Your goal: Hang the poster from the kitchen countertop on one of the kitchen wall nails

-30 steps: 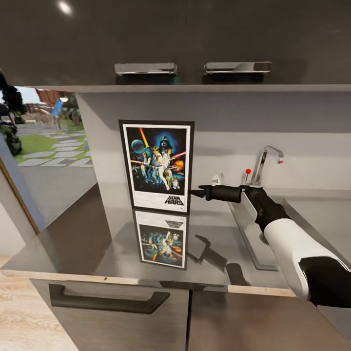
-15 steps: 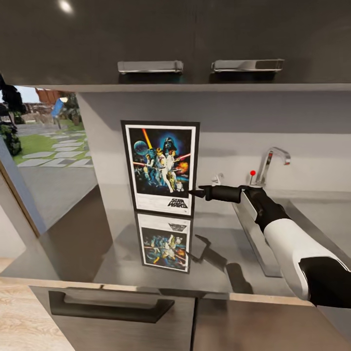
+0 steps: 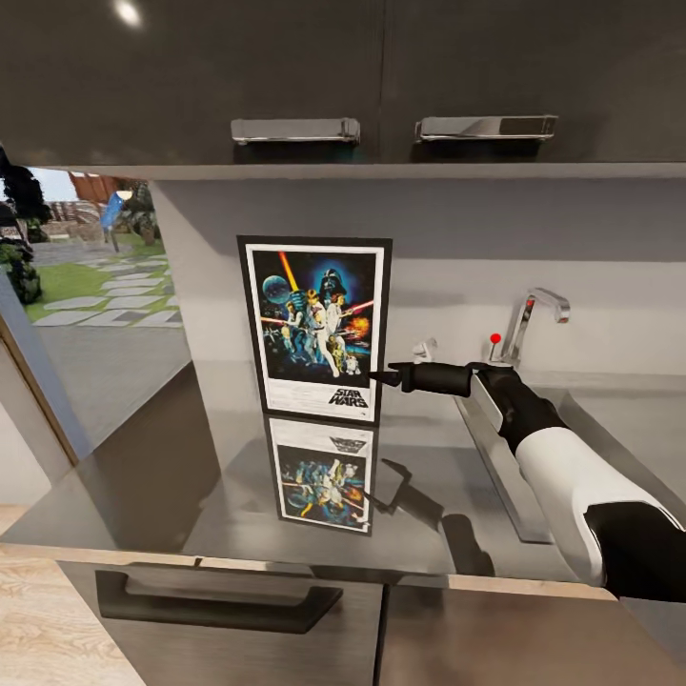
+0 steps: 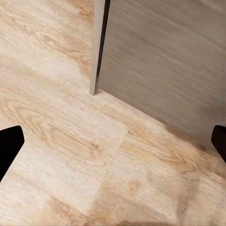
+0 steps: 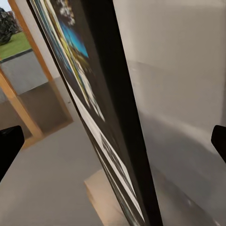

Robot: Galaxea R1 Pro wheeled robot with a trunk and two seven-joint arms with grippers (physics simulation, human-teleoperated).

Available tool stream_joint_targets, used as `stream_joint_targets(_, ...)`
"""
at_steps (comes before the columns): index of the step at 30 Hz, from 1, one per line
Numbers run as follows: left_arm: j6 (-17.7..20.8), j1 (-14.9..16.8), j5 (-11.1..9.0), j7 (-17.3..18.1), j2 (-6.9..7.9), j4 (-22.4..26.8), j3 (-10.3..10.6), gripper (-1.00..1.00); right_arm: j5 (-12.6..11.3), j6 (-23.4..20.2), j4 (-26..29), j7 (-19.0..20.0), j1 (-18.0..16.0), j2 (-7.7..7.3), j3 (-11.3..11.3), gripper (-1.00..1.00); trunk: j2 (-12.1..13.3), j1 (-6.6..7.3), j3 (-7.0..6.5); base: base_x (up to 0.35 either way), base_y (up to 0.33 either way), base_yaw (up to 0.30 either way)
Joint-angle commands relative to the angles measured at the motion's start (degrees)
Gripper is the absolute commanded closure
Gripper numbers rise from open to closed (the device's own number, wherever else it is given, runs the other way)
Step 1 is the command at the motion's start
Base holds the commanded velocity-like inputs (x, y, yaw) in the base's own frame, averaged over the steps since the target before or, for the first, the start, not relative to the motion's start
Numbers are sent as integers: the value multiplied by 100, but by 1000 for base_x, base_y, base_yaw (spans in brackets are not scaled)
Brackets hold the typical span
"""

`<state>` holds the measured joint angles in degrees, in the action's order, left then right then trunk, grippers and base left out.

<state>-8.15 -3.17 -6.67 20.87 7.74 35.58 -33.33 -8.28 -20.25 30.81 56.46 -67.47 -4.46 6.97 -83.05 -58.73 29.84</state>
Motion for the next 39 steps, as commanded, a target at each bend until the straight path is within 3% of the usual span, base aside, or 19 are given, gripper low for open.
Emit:
stream_joint_targets(1, 10, 0, -56, 40, 0, 1, -6, -100, -60, -51, 4, -6, -3, -8, 33, -100, -3, 0, 5, 0, 0, 0)
stream_joint_targets(12, 7, 0, -57, 40, 0, 2, -6, -100, -58, -6, -1, -4, 44, -10, 34, -100, -3, 0, 5, 0, 0, 0)
stream_joint_targets(23, 7, 0, -57, 40, 0, 4, -6, -100, -43, 744, -574, 3, 50, -3, 41, -100, -3, 0, 5, 0, 0, 0)
stream_joint_targets(39, 7, 0, -62, 40, 0, 7, -6, -100, -42, 971, -801, 7, 58, 37, 43, -100, -3, 0, 5, 0, 0, 0)
